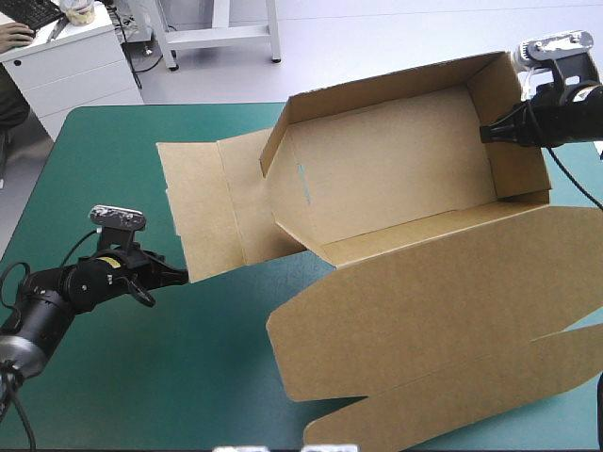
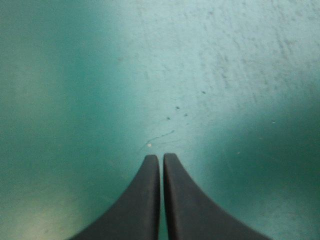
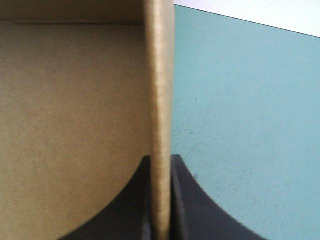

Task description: Fold the box

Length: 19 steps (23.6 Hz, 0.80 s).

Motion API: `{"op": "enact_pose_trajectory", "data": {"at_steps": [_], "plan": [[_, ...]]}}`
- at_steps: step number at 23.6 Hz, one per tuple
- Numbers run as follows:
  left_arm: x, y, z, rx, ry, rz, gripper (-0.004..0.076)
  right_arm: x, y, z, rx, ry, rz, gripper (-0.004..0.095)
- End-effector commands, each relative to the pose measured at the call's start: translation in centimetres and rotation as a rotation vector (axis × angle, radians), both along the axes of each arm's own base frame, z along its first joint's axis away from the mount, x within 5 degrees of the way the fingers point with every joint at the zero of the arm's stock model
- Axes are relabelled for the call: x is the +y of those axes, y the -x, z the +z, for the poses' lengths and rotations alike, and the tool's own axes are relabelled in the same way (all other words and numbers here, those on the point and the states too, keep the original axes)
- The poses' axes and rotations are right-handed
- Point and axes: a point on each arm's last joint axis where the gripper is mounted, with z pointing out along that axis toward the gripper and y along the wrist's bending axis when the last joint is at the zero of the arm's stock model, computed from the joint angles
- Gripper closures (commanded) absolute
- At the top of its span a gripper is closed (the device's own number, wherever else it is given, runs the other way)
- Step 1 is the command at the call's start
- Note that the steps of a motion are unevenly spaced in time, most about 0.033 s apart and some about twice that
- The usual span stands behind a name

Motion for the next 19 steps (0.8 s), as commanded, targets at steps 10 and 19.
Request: {"op": "enact_pose_trajectory", "data": {"at_steps": [10, 19], "plan": [[-3.0, -1.8, 3.4, -0.146, 0.326, -0.173, 0.0706, 0.6, 2.0, 2.1, -0.064, -0.065, 0.026, 0.0928], [-0.1, -0.7, 9.3, -0.251, 0.782, -0.36, 0.0708, 1.4, 1.3, 0.4, -0.034, -0.15, 0.097, 0.0928]]}}
